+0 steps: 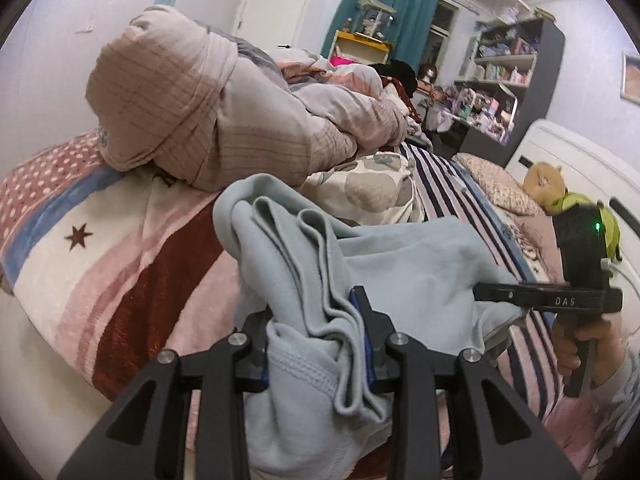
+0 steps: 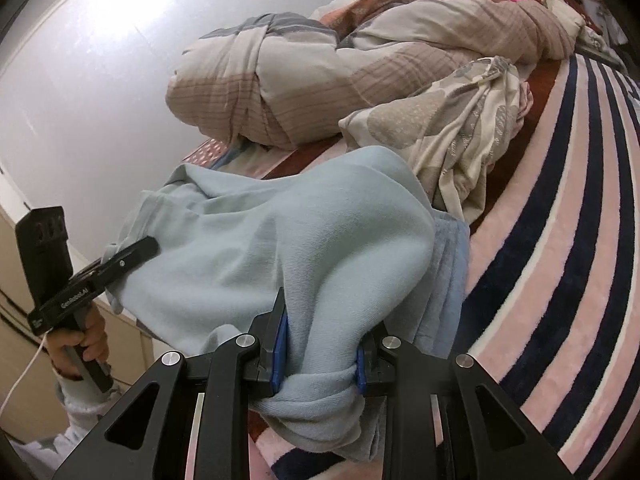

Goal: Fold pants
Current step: 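Lift the folded sweatpants with both grippers and carry them toward the bed corner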

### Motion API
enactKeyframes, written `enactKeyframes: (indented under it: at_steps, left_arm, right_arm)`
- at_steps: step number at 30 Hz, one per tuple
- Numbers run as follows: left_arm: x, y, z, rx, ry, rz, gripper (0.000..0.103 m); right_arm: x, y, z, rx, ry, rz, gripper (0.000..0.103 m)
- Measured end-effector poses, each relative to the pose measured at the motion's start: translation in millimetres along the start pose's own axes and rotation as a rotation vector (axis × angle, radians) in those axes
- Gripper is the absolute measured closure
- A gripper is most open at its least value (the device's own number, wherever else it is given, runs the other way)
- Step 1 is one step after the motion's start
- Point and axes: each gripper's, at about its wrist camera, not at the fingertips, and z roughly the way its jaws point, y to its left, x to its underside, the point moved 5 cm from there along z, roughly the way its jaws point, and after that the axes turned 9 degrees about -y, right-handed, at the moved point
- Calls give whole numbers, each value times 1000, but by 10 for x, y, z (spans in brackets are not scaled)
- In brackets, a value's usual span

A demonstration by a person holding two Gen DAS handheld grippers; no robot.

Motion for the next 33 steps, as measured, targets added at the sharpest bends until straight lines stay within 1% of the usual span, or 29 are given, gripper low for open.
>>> enactKeyframes:
  at_steps: [3,6,9,12,16,19,24,29,33]
  left_arm:
    - [-81,-122,-94,38,-30,31,75]
    - [-89,-177,-55,49,-10,46,75]
    - [18,-82,138,-1,34,46,74]
    - [101,27,247,-24,48,28,72]
    - [153,115,300,-22,55,-8,72]
    - [152,108,306,-27,57,-6,72]
    - [150,96,351,-45,59,-1,71]
    - [132,88,371,-62,66,-5,71]
    - [120,65,327,-75,63,-3,66]
  right_arm:
    - [-19,1,-89,-22,-17,22,83]
    - [-49,-6,-159,-12,-27,30,83]
    - [-42,-27,-157,8,-14,8,83]
    - [38,-77,-52,35,14,-10,81]
    - [66,-101,16,38,22,-17,79]
    - [65,-96,45,48,20,-33,76]
    - [77,-111,41,53,17,-28,76]
    - [67,-57,71,78,11,-56,75]
    - [64,-32,32,87,13,-68,74]
